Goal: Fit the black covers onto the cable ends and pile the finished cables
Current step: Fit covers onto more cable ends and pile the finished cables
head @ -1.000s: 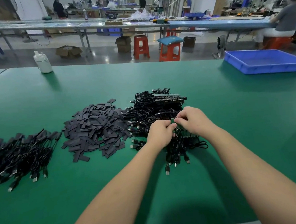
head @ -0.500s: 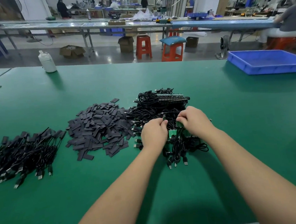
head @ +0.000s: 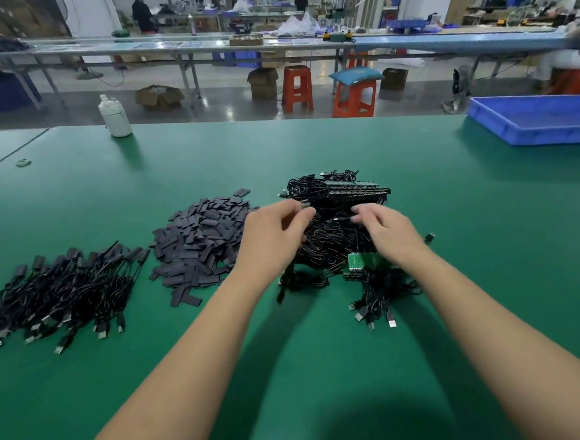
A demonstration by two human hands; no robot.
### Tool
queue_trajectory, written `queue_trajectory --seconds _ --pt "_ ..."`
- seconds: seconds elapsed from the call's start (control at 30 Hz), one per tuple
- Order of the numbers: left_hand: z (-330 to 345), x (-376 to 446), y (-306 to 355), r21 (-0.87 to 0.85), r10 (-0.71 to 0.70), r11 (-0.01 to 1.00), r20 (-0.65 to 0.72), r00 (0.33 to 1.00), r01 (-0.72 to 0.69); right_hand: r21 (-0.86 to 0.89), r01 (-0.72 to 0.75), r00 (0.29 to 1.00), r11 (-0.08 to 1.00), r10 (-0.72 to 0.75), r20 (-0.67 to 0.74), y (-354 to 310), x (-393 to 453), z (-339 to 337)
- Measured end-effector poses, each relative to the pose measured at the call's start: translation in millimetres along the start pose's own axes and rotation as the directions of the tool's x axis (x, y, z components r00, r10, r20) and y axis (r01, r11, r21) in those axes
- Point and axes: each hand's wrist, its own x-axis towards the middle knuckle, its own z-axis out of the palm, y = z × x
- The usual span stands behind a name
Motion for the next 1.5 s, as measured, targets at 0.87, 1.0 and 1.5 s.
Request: queue_trajectory --seconds 0.87,1.0,1.5 --pt "-69 -64 -226 0.383 -0.668 0.529 -0.363 0.65 0.758 0.17 -0.336 0.852 0.926 0.222 0.474 0 -58 144" --pt "-71 -64 -226 0.282 -0.666 0.567 -0.396 0.633 0.773 0.186 -0.324 0.844 0.927 0.195 0.499 6 -58 144" --pt "10 -71 -145 -0.043 -0.318 0.931 0.386 0.866 0.362 0.352 -0.457 0.814 0.817 0.225 0.535 29 -57 137"
